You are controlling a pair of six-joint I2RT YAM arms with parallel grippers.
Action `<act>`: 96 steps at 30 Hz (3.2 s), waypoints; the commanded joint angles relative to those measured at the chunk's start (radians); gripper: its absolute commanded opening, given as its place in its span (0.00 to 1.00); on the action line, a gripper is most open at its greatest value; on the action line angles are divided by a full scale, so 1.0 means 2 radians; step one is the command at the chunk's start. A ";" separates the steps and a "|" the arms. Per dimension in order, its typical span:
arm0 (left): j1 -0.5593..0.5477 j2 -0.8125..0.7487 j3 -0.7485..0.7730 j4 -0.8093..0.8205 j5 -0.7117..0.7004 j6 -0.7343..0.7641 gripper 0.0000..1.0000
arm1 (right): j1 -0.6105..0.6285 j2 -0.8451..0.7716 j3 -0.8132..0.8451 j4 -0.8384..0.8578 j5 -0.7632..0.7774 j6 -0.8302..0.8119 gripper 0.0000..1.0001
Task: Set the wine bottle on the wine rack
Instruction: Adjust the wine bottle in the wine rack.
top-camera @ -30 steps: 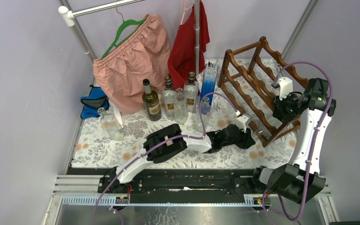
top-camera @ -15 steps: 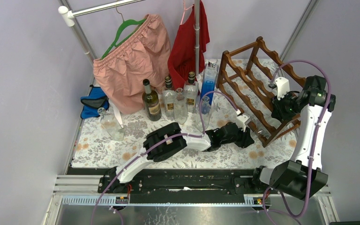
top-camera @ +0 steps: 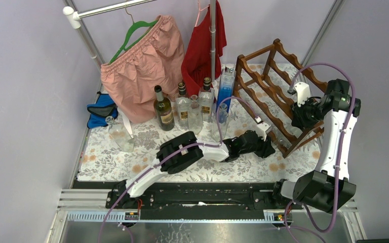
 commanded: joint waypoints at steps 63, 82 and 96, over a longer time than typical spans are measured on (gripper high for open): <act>-0.009 -0.041 0.059 -0.190 -0.047 0.036 0.62 | 0.042 -0.046 0.058 -0.020 -0.063 0.083 0.96; -0.002 -0.014 0.088 -0.206 -0.011 0.016 0.54 | 0.042 -0.056 0.057 -0.022 -0.065 0.082 1.00; -0.022 -0.118 -0.038 -0.185 -0.031 0.018 0.85 | 0.042 -0.071 0.066 -0.017 -0.099 0.103 1.00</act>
